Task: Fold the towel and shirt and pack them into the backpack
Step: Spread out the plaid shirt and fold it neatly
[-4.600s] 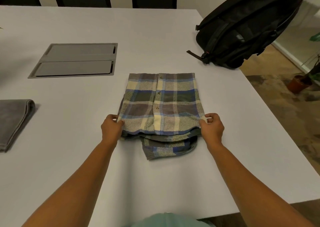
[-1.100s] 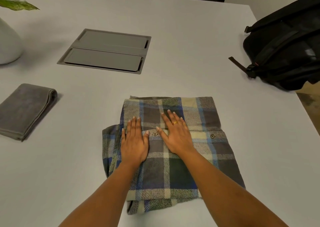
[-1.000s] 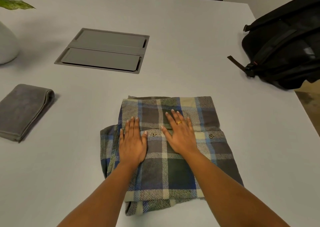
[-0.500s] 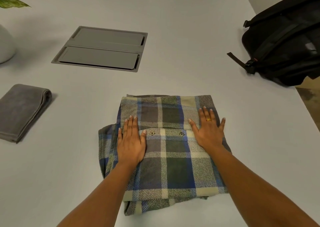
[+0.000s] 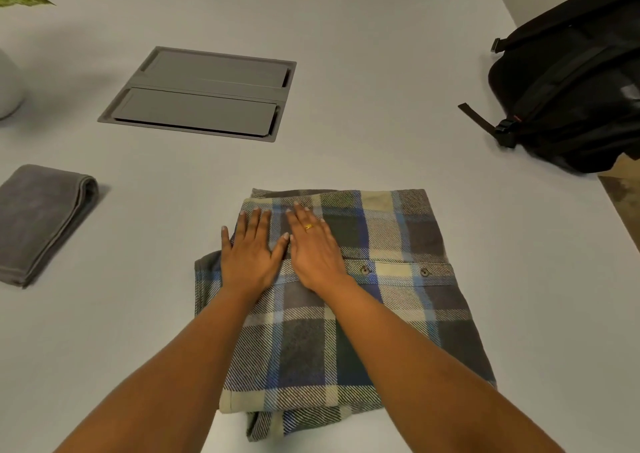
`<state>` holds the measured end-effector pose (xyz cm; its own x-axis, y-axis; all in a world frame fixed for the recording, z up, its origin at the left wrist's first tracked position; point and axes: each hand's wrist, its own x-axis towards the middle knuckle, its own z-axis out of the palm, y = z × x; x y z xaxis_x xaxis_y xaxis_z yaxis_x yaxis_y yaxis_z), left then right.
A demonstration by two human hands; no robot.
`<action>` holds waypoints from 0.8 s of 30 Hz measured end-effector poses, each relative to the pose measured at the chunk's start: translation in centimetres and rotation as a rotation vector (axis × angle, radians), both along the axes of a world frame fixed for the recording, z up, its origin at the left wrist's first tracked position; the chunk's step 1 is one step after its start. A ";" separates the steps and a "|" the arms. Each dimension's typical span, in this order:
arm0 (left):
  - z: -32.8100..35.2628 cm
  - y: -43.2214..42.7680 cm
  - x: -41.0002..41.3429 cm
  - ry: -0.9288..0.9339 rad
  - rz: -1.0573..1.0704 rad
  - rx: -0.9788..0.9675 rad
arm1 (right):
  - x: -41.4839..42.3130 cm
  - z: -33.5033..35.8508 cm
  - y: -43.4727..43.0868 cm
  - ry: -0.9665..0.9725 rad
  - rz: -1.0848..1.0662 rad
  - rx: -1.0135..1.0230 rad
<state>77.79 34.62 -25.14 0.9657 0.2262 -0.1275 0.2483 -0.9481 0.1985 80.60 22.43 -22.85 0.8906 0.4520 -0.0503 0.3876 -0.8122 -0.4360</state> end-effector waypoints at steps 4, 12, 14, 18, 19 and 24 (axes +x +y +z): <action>-0.5 -0.2 -0.1 -0.014 0.035 -0.017 | 0.8 -0.8 -0.5 -0.013 -0.024 -0.078; -0.6 -0.2 -0.1 -0.028 0.037 -0.003 | 2.8 -1.8 -5.2 -0.062 -0.064 -0.181; -0.6 -0.2 -0.1 -0.028 0.037 -0.004 | 3.1 -2.0 -6.7 -0.067 -0.086 -0.189; -0.7 -0.2 -0.2 -0.043 0.039 -0.007 | 3.5 -2.7 -11.7 -0.037 -0.234 -0.147; -0.7 -0.2 -0.2 -0.043 0.039 -0.004 | 3.5 -2.8 -12.9 -0.048 -0.245 -0.170; -0.5 -0.5 -0.4 -0.043 0.043 0.006 | 3.1 -2.6 -14.2 -0.056 -0.289 -0.284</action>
